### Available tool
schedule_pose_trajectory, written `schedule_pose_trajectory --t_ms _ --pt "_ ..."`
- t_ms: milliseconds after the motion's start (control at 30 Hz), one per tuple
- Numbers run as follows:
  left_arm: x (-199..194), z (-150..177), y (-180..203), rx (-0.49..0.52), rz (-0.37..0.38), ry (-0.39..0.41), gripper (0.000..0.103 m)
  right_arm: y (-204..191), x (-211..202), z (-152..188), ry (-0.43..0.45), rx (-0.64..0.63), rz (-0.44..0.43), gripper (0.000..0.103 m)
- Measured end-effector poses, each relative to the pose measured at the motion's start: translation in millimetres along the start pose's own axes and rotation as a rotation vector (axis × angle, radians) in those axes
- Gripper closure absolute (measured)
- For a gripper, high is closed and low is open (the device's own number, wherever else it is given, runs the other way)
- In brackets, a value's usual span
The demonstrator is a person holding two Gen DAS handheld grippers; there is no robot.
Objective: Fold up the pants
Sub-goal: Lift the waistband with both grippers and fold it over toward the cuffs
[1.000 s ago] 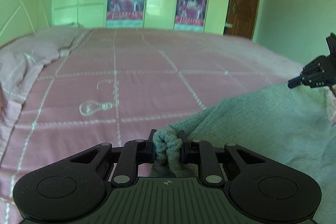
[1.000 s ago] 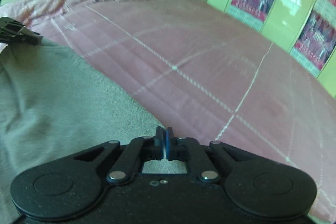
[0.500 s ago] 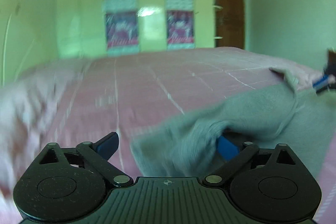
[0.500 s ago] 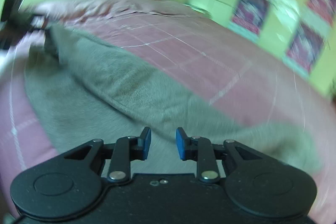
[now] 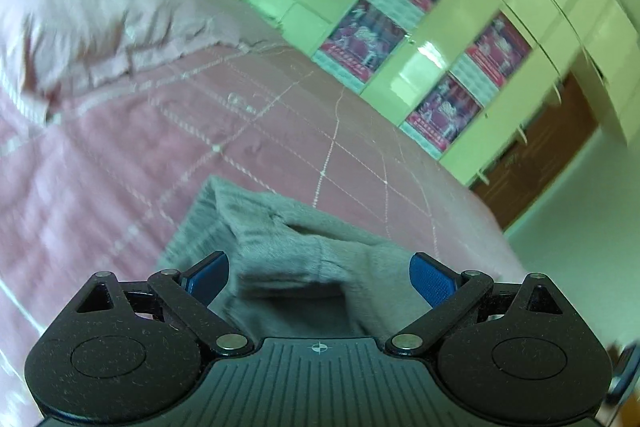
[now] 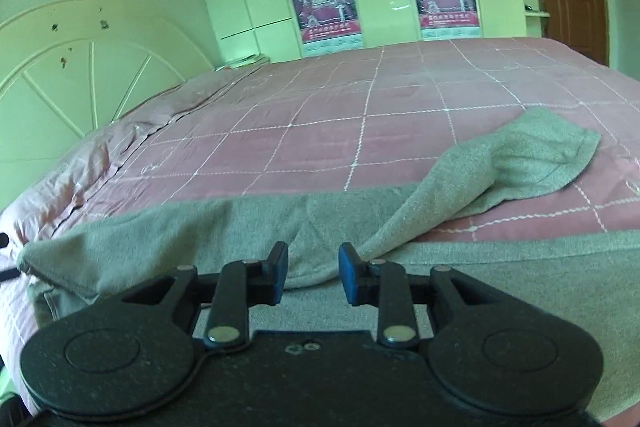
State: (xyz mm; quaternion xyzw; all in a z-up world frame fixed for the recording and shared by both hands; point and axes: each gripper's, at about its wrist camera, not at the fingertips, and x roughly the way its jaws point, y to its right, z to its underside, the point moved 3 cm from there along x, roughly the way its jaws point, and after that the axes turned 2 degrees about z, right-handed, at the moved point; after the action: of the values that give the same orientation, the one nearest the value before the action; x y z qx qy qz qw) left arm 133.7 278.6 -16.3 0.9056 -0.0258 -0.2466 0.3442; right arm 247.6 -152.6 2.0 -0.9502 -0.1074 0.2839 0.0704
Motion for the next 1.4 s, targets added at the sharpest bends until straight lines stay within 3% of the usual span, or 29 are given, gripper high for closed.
schedule_pose_trajectory --t_ms 200,367,433,500,533,567,600,633,733,833,900,967,1000,1067,1100,1200,1267,1400 --pt "29.3 12.2 -6.7 -0.288 0.028 -0.021 0.006 16.8 5.9 10.3 -0.032 0.14 0.024 0.077" --pt "54.8 16.3 -28.0 -0.508 0.05 -0.023 0.006 34.6 37.7 5.4 -0.083 0.327 0.028 0.058" --pt "64.6 17.0 -33.6 -0.539 0.044 -0.027 0.006 43.8 56.7 0.7 -0.103 0.405 0.032 0.048" --pt "75.9 16.6 -38.1 -0.533 0.029 -0.043 0.006 59.0 82.4 -1.5 -0.163 0.495 0.079 0.037" --pt "80.0 16.5 -39.2 -0.536 0.026 -0.047 0.006 65.1 93.4 -2.0 -0.193 0.525 0.105 0.042" --pt "83.6 15.6 -38.7 -0.526 0.033 -0.048 0.007 69.4 101.4 -3.1 -0.202 0.543 0.092 0.066" --pt "85.8 13.1 -36.8 -0.493 0.018 -0.049 0.034 72.3 107.9 -5.0 -0.211 0.544 0.061 0.093" --pt "90.5 9.5 -35.7 -0.45 -0.003 -0.064 0.079 74.8 111.4 -6.4 -0.223 0.545 0.059 0.103" --pt "97.9 -16.8 -28.5 -0.346 0.06 -0.083 0.083 72.3 89.2 -26.5 -0.112 0.512 -0.027 0.103" --pt "82.4 -59.6 -2.4 -0.187 0.273 0.027 0.083 58.3 27.4 -49.5 0.112 0.422 -0.176 0.103" --pt "72.5 -74.2 6.4 -0.072 0.345 0.04 0.083 56.1 -11.6 -41.8 0.182 0.382 -0.254 0.103" --pt "72.5 -72.4 -13.2 -0.045 0.274 -0.02 0.083 58.2 -34.1 -8.1 0.15 0.299 -0.218 0.103" --pt "81.3 -65.8 -28.7 -0.041 0.191 -0.098 0.083 61.7 -30.1 16.3 0.083 0.282 -0.197 0.103" --pt "99.9 -39.0 -56.2 -0.051 0.056 -0.247 0.083 66.1 6.7 70.8 -0.191 0.269 -0.078 0.103" --pt "102.9 -30.0 -62.5 -0.041 0.047 -0.257 0.083 67.6 13.9 87.1 -0.218 0.297 -0.065 0.103" --pt "96.3 -31.2 -61.0 -0.073 0.068 -0.199 0.083 66.0 9.7 89.6 -0.14 0.376 -0.064 0.102" --pt "100.1 -34.0 -53.5 -0.032 0.05 -0.203 0.083 65.7 11.1 87.8 -0.141 0.396 -0.062 0.098" --pt "104.3 -32.7 -53.9 -0.027 0.048 -0.208 0.083 64.4 21.5 76.0 -0.185 0.39 -0.048 0.101"
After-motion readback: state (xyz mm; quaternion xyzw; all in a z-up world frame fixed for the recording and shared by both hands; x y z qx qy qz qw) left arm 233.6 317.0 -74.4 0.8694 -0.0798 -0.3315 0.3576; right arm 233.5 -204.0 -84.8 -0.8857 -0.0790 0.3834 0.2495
